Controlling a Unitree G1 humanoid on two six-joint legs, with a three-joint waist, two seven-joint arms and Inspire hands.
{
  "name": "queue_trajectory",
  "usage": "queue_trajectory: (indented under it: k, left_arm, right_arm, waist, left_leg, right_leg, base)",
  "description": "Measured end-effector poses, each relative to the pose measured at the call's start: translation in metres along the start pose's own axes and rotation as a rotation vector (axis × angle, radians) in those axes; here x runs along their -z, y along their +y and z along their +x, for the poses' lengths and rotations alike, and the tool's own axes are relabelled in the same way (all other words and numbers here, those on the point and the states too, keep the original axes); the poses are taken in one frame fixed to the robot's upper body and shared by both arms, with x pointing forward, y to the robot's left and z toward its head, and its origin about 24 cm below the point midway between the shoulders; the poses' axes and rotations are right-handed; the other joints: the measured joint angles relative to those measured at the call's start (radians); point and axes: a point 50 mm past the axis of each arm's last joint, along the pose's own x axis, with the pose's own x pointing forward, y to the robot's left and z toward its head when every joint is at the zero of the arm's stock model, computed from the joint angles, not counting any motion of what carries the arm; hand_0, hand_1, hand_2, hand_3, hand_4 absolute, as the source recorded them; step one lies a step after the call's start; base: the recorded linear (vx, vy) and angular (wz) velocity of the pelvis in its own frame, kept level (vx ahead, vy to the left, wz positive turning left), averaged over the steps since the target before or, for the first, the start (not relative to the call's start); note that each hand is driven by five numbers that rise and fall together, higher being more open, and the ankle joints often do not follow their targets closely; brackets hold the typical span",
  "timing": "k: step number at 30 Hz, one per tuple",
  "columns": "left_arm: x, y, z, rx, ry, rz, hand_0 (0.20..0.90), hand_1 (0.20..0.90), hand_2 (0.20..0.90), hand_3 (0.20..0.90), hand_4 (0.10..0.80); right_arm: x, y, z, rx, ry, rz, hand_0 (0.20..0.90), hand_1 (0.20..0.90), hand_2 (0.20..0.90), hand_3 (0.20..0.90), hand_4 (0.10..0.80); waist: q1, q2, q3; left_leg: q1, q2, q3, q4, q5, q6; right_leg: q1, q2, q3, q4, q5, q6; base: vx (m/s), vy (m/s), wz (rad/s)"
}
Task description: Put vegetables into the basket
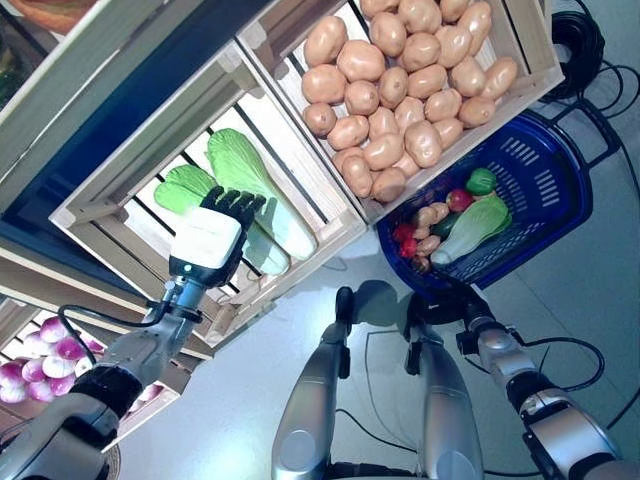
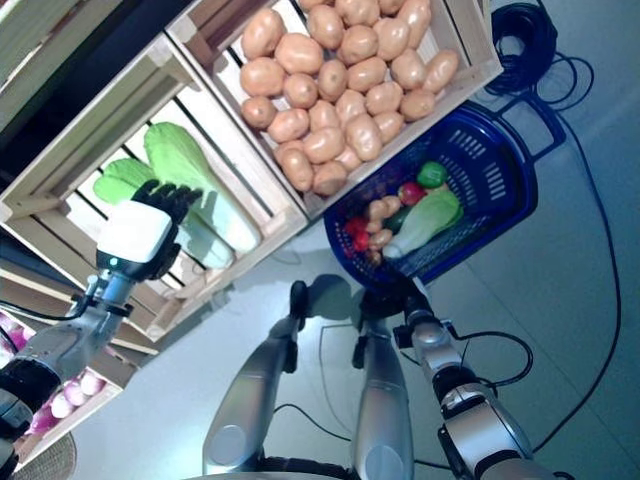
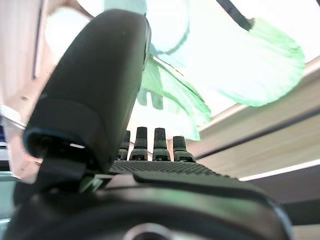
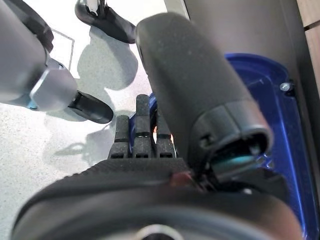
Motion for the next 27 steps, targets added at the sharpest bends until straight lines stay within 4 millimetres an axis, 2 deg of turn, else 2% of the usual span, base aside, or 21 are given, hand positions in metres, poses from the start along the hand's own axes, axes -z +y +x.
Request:
queue_trajectory:
  k: [8,14,27]
  left_arm:
    - [0.000,-0.003,0.009,0.003,0.005,0.024,0.900,0.900,0.900,0.900,0.800]
    - [-0.001,-0.011,0.006,0.083,0.024,0.036,0.900,0.900,0.900,0.900,0.800]
    - [-0.005,-0.009,0.010,0.101,0.084,-0.039,0.900,0.900,0.900,0.900,0.800]
  right_arm:
    - [-0.014,-0.002,0.003,-0.002,-0.035,-0.005,0.900,0.900,0.900,0.900,0.800]
    - [-0.018,-0.002,0.004,-0.002,-0.034,-0.007,0.900,0.900,0.900,0.900,0.800]
    - [-0.023,-0.005,0.005,-0.008,-0.043,-0.014,0.900,0.900,0.900,0.900,0.800]
  waist:
    - [-0.027,-0.002,0.001]
    - [-0.036,-0.002,0.001]
    - [-0.032,-0.001,0.002]
  left_leg:
    - [-0.036,-0.002,0.010,-0.003,0.000,0.000]
    - [-0.037,-0.001,0.015,-0.016,0.002,0.003]
    - [-0.045,-0.002,0.011,-0.020,0.003,-0.005]
  right_leg:
    - [-0.048,-0.001,0.009,0.011,-0.001,0.000]
    - [-0.057,0.000,0.012,0.010,-0.003,-0.001]
    - [-0.070,-0.002,0.009,0.016,-0.007,-0.002]
  base:
    - [-0.005,0.016,-0.03]
    - [0.011,0.015,-0.02]
    - [0.010,-0.021,0.00]
